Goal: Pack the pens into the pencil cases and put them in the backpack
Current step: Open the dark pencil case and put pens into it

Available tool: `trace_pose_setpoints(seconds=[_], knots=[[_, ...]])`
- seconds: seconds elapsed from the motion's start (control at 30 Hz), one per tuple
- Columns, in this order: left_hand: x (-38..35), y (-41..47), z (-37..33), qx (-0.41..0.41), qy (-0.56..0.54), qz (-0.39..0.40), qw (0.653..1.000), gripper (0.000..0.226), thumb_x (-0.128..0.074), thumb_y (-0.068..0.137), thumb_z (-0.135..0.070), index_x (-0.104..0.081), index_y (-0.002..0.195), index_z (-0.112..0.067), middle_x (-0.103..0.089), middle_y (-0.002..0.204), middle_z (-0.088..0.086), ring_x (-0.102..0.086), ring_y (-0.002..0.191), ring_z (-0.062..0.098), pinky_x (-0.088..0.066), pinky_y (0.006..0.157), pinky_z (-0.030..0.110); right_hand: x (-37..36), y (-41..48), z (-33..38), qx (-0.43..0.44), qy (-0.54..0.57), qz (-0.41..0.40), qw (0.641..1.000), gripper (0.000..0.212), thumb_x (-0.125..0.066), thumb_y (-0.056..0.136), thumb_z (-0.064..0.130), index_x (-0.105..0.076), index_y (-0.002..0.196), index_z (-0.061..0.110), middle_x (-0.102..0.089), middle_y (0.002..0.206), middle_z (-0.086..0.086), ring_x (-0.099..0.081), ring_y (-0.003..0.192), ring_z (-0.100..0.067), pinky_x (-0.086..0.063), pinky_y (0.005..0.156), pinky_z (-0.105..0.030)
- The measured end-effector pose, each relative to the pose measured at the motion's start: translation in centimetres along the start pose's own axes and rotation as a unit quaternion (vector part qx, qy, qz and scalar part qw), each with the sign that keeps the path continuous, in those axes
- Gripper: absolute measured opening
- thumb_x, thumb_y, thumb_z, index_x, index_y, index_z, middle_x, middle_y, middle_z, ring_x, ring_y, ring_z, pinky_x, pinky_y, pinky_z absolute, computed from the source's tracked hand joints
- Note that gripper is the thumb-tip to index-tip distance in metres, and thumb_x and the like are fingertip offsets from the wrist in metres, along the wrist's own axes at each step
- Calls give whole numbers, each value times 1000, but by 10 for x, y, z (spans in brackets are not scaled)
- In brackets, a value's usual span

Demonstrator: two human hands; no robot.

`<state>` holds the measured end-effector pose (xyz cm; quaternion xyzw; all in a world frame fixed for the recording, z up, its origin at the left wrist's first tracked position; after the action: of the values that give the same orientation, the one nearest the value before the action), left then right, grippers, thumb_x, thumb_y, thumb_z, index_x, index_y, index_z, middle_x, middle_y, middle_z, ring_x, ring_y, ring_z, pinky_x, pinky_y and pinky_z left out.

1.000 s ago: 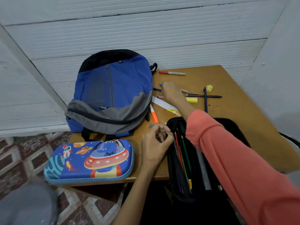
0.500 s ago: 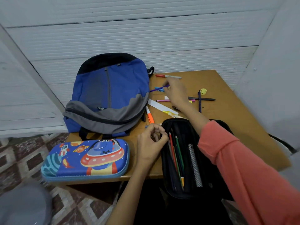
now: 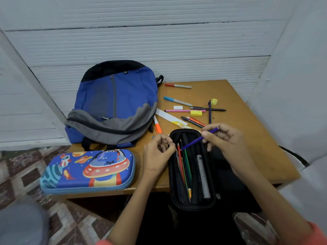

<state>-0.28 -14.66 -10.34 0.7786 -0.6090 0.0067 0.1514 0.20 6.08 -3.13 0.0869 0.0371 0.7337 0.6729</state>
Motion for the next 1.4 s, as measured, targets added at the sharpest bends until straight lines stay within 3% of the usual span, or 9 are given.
trace_pose_setpoints(seconds=[0.17,0.3,0.6,0.77,0.9,1.07,1.17,1.23,1.4], knots=[[1,-1,0,5,-1,1,1000,18,-71,78,-3,-64,77,-20,-62,70,1,-45,58,6,-39,56,20,-4,4,-9,-17,33,-11,999,28,-68,84,0,-59,111,6,-65,75,-17,-63,60,-21,-54,53,-27],[2,-1,-3,0,7,1,1000,15,-71,79,-4,-64,78,-17,-61,71,-6,-45,57,4,-39,56,18,-21,10,-28,-43,-6,2,999,35,-75,79,5,-54,107,4,-67,68,-13,-62,55,-24,-52,49,-30],[2,-1,-3,-11,15,0,1000,13,-72,79,-4,-64,80,-15,-60,71,-10,-45,57,3,-39,55,18,-43,14,-46,-71,-143,61,985,12,-77,80,11,-68,77,3,-67,57,-11,-60,45,-17,-52,52,-22],[2,-1,-2,-6,10,-1,1000,13,-71,78,-4,-64,79,-15,-59,70,-9,-45,57,3,-39,56,20,-49,13,-46,-77,-209,95,970,11,-79,78,15,-73,74,6,-67,57,-7,-56,43,-6,-47,53,-13],[2,-1,-2,-10,10,3,1000,13,-71,79,-3,-64,81,-14,-60,72,-6,-46,58,4,-40,56,20,-56,15,-47,-58,-264,139,953,8,-81,76,18,-76,72,12,-70,71,-10,-61,51,-16,-48,54,-14],[1,-1,-1,-8,8,7,1000,13,-72,79,-4,-64,81,-15,-60,71,-9,-46,58,4,-40,56,20,-53,38,-38,-74,-244,158,954,7,-72,85,13,-75,82,7,-67,61,-3,-53,40,-3,-45,47,-16],[2,-1,-2,-7,0,10,1000,14,-71,79,-4,-64,80,-16,-61,71,-11,-47,58,4,-40,57,19,-39,82,-32,-24,-335,83,938,5,-69,87,16,-74,88,14,-68,76,5,-59,60,1,-47,59,-21],[1,-2,-5,-13,13,11,1000,14,-71,79,-3,-64,79,-16,-60,69,-12,-47,57,4,-40,57,18,-30,112,-35,-3,-398,35,917,8,-66,88,18,-73,91,17,-70,90,2,-63,80,-10,-45,66,-26],[0,-4,-11,-21,25,16,999,15,-68,80,-2,-64,79,-16,-59,65,-7,-47,56,4,-40,54,17,-27,161,-46,35,-535,-17,844,20,-54,95,16,-72,103,14,-68,103,-7,-60,96,-25,-43,63,-31]])
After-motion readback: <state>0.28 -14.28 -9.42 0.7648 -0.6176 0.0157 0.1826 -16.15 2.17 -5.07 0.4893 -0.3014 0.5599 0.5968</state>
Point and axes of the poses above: each hand's wrist, its own y-axis towards the middle knuckle, its own x-axis out of the back of the hand, z = x × y, the point moved 8 cm from there along y, towards the middle knuckle
